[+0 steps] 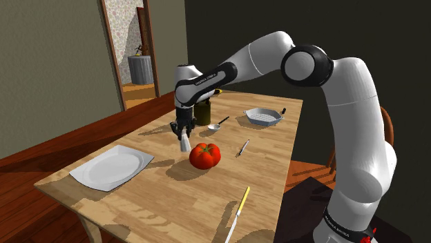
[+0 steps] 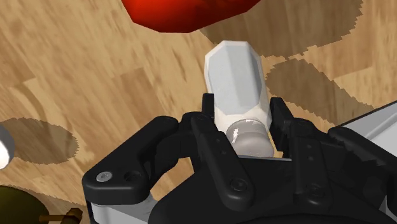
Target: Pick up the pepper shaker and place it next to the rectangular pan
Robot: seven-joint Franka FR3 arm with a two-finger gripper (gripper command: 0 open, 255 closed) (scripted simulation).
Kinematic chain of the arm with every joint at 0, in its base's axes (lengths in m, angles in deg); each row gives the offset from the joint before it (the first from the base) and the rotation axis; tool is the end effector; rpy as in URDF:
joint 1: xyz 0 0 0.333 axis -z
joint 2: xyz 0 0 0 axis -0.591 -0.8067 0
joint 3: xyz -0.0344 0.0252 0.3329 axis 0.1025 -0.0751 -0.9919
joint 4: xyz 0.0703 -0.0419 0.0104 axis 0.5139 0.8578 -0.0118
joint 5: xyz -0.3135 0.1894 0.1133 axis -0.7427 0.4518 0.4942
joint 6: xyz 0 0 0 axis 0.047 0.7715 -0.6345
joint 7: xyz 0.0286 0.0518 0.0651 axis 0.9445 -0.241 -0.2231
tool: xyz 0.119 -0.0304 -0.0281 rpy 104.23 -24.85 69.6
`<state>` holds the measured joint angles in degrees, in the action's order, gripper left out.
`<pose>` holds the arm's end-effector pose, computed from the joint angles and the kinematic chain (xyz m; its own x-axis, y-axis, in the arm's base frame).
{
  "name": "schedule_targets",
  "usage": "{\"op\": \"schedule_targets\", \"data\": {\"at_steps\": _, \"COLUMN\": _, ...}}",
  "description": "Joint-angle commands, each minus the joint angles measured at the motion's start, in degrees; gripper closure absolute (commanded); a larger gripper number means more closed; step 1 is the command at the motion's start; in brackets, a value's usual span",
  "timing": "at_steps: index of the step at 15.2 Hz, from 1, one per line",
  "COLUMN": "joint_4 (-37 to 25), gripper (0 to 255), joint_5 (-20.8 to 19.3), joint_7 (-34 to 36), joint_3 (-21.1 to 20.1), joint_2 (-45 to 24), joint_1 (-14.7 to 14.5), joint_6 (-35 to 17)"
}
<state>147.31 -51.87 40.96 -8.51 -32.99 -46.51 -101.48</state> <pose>0.6333 0.2559 0.3733 0.9858 0.1450 0.0851 0.1490 -0.9879 -0.0429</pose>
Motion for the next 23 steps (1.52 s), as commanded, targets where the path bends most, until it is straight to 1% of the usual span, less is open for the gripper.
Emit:
{"op": "schedule_targets", "data": {"at_steps": 1, "joint_4": -0.86, "gripper": 255, "joint_5": 0.15, "joint_7": 0.03, "joint_3": -0.12, "joint_2": 0.53, "joint_1": -0.06, "joint_6": 1.39}}
{"op": "schedule_targets", "data": {"at_steps": 12, "joint_4": -5.91, "gripper": 255, "joint_5": 0.92, "joint_7": -0.39, "joint_3": -0.51, "joint_2": 2.94, "joint_1": 0.02, "joint_6": 8.78}}
{"op": "schedule_targets", "data": {"at_steps": 23, "joint_4": -13.06, "gripper": 255, "joint_5": 1.27, "joint_7": -0.6, "joint_3": -0.73, "joint_2": 3.88, "joint_1": -0.21, "joint_6": 16.82}}
